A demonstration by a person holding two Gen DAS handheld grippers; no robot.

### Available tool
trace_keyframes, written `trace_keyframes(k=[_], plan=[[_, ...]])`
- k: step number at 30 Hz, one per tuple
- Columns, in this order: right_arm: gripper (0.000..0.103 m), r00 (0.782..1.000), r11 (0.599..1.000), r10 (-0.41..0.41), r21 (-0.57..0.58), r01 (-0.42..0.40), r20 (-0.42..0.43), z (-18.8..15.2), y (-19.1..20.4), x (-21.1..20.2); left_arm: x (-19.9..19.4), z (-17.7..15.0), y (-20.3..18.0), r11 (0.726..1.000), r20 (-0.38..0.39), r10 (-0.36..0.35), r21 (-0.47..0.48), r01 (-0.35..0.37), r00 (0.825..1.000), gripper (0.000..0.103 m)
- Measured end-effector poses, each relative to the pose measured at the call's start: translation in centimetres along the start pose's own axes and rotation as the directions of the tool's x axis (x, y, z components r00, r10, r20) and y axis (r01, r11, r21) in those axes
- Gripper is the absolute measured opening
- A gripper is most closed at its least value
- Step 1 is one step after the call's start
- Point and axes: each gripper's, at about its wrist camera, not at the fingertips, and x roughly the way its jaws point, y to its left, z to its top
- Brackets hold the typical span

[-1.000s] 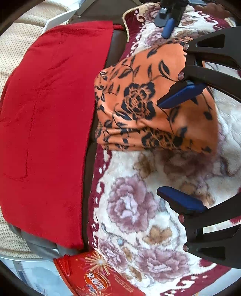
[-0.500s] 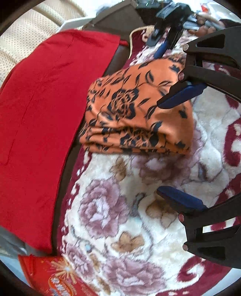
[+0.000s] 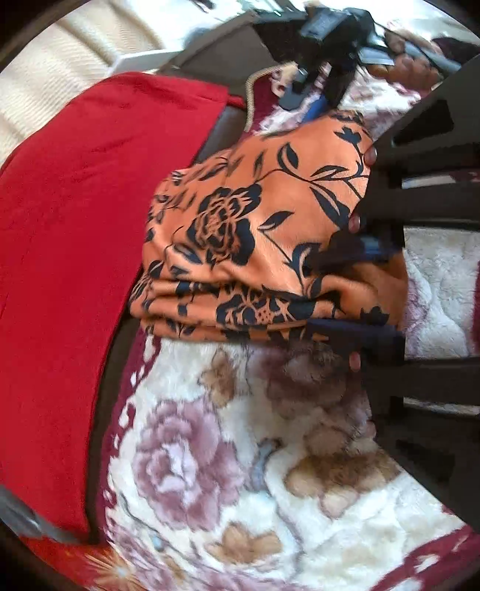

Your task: Fold small clothes

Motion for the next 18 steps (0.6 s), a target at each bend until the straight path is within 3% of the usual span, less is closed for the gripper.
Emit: trace_keyframes(k=[3,11,15,18], plan=[[0.061,1.0,1.0,0.008,-0.003,-0.008,0.0,0.0,-0.1,0.0,0.8,-0.1,-0.6,0.996,-0.017,0.068,0.059,-0.067,0.998,0.024],[0.061,0.999,0.999,0.036,0.002,-0.036,-0.015,0.6,-0.6,-0.3,0.8,1.2,1.5,1.0,-0.042,-0.014,-0.029,0.012,0.999,0.026],[0.062,0.996,0.997,0.078,0.025,-0.079,0.031,1.2,-0.7,-1.3,0.2,2.6,2.2,0.997,0.047,-0.02,-0.079,0.024,0.999,0.067],[0.062,0.995,0.997,0.081,0.004,-0.082,0.056,1.5,-0.3,-1.4,-0.2,4.9,1.9,0.996,0.126,-0.022,-0.083,0.033,0.992,0.072]])
